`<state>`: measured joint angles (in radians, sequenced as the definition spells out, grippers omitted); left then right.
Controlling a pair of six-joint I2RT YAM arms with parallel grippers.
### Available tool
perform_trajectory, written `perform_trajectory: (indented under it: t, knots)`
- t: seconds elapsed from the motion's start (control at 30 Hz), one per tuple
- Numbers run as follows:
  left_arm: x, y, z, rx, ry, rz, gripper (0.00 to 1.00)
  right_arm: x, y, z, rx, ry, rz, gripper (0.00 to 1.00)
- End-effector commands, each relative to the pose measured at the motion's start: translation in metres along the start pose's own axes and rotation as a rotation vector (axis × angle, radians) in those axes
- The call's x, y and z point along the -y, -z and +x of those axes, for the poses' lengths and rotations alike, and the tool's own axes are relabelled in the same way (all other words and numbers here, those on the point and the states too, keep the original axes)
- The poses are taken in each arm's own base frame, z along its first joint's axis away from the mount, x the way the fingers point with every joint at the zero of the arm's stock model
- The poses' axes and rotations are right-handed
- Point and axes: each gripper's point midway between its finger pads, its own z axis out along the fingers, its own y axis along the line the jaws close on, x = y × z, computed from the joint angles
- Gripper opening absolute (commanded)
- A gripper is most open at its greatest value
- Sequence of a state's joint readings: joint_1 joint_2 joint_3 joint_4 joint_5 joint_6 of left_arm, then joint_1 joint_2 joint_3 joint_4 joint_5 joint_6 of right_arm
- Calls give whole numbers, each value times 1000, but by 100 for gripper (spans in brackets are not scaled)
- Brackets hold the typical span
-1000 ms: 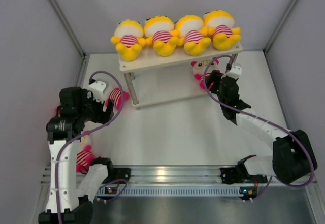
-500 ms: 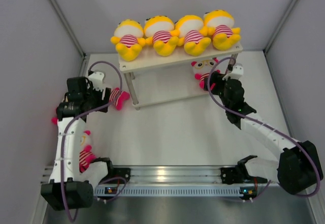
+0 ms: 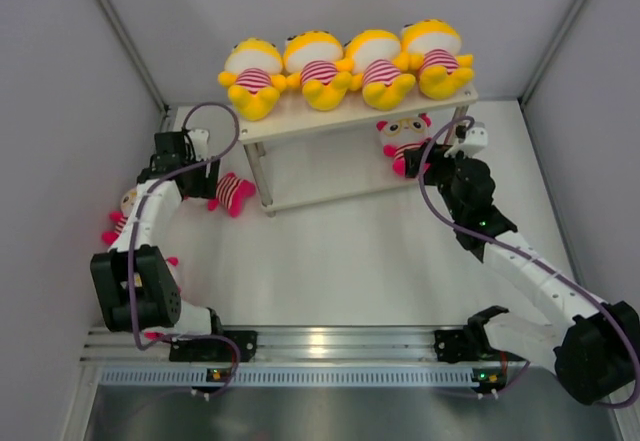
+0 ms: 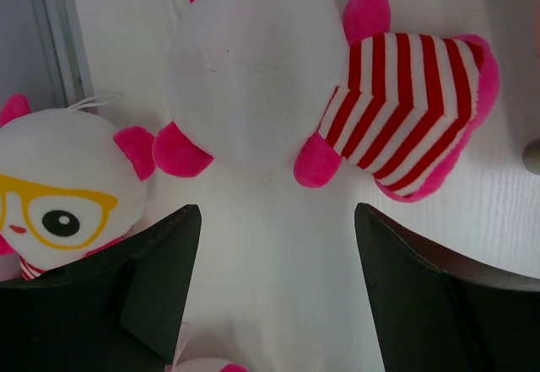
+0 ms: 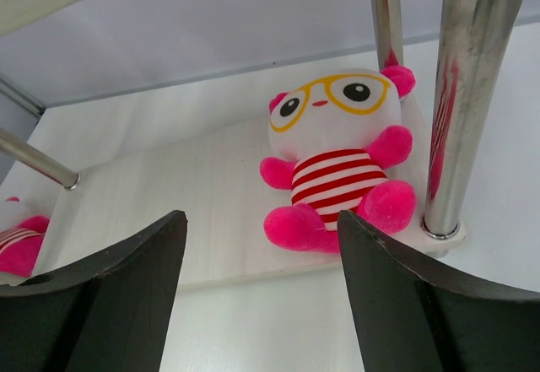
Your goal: Place and organize the stuffed toys onto the shelf
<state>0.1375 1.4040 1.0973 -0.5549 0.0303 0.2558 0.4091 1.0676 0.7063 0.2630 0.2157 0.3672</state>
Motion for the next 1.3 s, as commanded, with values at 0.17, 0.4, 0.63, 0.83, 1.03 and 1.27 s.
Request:
perform_trajectory:
  t: [0.17, 0.4, 0.63, 0.83, 1.03, 1.27]
  knots:
    - [-24, -58, -35, 40, 50, -63, 80, -2, 3, -9, 23, 48, -34, 72]
    - [-41, -83, -42, 53, 141, -38, 79, -10, 6, -13, 26, 63, -67, 72]
    - [-30, -107, -34, 20, 147, 25, 83, -14, 5, -9, 6, 82, -81, 72]
    - [-29, -83, -65, 113, 128, 47, 82, -11, 5, -4, -14, 117, -65, 72]
    - [-37, -51, -92, 205, 112, 19, 84, -12, 5, -3, -16, 131, -64, 72]
    - [-47, -81, -86, 161, 127, -21, 84, -9, 4, 0, -28, 152, -49, 73]
